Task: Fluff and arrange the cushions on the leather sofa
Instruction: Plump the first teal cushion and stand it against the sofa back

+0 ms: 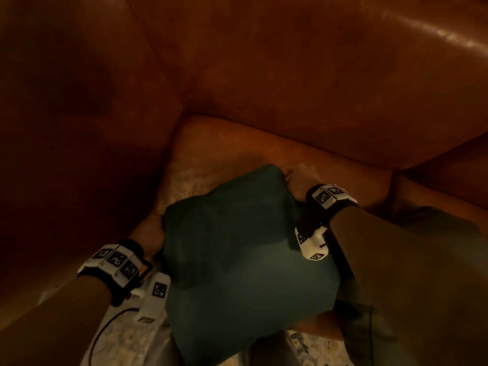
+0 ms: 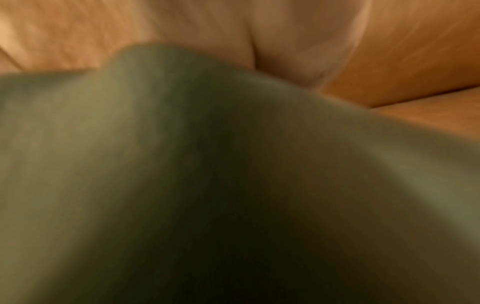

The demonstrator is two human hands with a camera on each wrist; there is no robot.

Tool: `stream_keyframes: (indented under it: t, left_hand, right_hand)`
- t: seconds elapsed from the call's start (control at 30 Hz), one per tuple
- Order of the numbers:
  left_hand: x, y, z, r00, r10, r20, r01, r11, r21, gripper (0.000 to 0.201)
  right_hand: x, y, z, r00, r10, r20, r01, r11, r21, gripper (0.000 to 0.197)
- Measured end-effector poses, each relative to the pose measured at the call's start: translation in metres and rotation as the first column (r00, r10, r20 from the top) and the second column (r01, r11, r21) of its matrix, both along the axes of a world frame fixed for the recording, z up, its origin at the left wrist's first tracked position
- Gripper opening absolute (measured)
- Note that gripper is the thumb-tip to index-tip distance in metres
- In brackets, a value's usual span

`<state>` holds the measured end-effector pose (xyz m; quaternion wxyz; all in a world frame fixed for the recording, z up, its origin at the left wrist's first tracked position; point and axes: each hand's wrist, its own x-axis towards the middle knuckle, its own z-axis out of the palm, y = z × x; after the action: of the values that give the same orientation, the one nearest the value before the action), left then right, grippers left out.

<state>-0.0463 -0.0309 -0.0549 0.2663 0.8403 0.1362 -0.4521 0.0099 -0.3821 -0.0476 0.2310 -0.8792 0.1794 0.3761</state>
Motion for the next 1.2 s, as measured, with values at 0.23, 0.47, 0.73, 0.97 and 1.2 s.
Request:
stream_keyframes:
  t: [0.23, 0.47, 0.73, 0.97, 1.2]
  left_hand:
    - [0.023, 0.018, 0.040, 0.981, -0.088, 0.171, 0.035, 0.956, 0.292, 0.013]
    - [0.061, -0.014, 0.045, 0.993, 0.011, 0.121, -0.025, 0.993, 0.114, 0.016]
    - [0.068, -0.029, 0.055, 0.964, -0.104, 0.244, 0.115, 0.993, -0.031, 0.006]
    - [0.080, -0.012, 0.060, 0.822, -0.538, -0.184, 0.532, 0.842, -0.084, 0.013]
    - [0.044, 0.012, 0.027, 0.991, -0.035, 0.131, 0.023, 0.995, 0.094, 0.010]
  right_hand:
    - [-0.011, -0.033, 0.029, 0.979, -0.128, 0.157, 0.163, 0.959, -0.231, 0.020]
    - [-0.009, -0.052, 0.034, 0.840, -0.537, -0.083, 0.541, 0.812, 0.218, 0.055]
    - [0.012, 0.010, 0.075, 0.937, 0.283, 0.208, -0.234, 0.945, -0.229, 0.065]
    - [-0.021, 0.137, 0.081, 0.745, 0.646, 0.166, -0.629, 0.763, -0.148, 0.085]
    - [-0.041, 0.142, 0.059, 0.716, 0.680, 0.158, -0.659, 0.733, -0.167, 0.076]
